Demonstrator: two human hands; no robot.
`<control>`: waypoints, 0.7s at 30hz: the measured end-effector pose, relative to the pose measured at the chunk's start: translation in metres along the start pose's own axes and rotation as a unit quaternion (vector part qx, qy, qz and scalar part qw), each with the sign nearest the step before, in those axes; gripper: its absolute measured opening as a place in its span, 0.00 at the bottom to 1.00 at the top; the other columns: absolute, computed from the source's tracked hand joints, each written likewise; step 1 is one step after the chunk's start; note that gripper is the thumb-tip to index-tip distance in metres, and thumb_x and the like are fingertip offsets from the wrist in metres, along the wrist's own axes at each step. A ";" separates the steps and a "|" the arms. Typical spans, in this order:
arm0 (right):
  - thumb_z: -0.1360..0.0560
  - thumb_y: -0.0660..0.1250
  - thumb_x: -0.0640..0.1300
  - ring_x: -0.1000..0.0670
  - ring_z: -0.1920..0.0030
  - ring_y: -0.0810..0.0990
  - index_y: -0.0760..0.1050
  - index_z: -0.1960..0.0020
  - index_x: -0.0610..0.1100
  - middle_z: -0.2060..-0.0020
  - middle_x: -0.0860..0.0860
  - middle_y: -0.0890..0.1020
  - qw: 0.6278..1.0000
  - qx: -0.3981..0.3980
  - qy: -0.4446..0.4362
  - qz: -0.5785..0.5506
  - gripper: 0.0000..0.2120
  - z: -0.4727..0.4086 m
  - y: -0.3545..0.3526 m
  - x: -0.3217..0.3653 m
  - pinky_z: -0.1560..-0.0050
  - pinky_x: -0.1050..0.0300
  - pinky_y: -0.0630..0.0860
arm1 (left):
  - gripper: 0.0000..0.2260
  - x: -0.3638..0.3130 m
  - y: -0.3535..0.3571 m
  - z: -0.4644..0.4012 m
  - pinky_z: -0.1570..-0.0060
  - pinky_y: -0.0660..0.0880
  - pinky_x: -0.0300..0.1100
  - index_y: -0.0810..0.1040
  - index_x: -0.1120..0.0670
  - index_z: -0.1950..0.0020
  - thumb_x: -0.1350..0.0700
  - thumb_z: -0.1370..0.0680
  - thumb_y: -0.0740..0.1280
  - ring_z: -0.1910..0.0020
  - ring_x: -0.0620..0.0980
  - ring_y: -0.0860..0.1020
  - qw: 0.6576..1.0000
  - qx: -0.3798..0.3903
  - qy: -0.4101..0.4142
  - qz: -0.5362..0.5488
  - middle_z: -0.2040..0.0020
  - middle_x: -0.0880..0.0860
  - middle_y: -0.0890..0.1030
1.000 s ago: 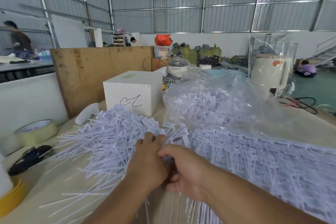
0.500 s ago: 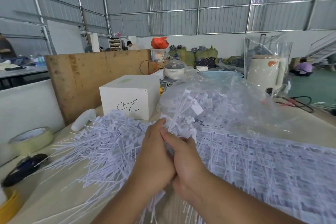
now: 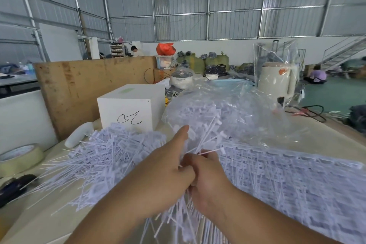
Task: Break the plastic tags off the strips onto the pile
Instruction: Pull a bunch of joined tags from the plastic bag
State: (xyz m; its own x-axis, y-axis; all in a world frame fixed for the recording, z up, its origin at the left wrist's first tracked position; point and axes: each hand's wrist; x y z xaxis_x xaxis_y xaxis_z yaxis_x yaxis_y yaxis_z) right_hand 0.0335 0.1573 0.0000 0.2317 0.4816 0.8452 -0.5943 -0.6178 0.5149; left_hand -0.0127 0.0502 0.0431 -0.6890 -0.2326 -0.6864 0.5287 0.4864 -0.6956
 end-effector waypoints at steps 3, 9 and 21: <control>0.31 0.57 0.25 0.49 0.81 0.70 0.66 0.54 0.39 0.79 0.46 0.71 0.999 -0.024 -0.025 0.019 0.12 0.000 -0.006 0.006 0.78 0.63 0.66 | 0.27 -0.002 0.001 0.007 0.47 0.71 0.35 0.55 0.34 0.26 0.48 0.23 0.60 0.43 0.35 0.73 0.977 -0.122 0.038 -0.173 0.30 0.38 0.68; 0.32 0.63 0.27 0.37 0.61 0.79 0.68 0.41 0.35 0.48 0.29 0.78 0.997 -0.050 -0.024 0.050 0.20 -0.004 -0.015 0.014 0.65 0.46 0.76 | 0.28 0.033 0.013 0.001 0.42 0.70 0.45 0.67 0.43 0.31 0.32 0.27 0.58 0.36 0.47 0.67 0.951 -0.135 -0.067 -0.271 0.34 0.42 0.69; 0.24 0.65 0.37 0.41 0.54 0.85 0.67 0.31 0.39 0.47 0.39 0.83 0.986 0.067 0.110 0.103 0.22 0.009 -0.021 0.019 0.63 0.46 0.82 | 0.21 0.026 0.046 -0.039 0.44 0.71 0.34 0.65 0.63 0.28 0.65 0.20 0.63 0.32 0.58 0.72 0.957 -0.027 -0.103 0.269 0.33 0.57 0.73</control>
State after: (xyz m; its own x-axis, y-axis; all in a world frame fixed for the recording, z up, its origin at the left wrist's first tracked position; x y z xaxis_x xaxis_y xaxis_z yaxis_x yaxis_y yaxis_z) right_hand 0.0578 0.1737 0.0063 -0.0654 0.4508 0.8902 -0.5013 -0.7862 0.3613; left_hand -0.0261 0.0994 0.0015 -0.2089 -0.0943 -0.9734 0.7499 0.6235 -0.2213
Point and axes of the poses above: each hand's wrist, its own z-axis away from the middle knuckle, its own y-axis out of the palm, x = y × z
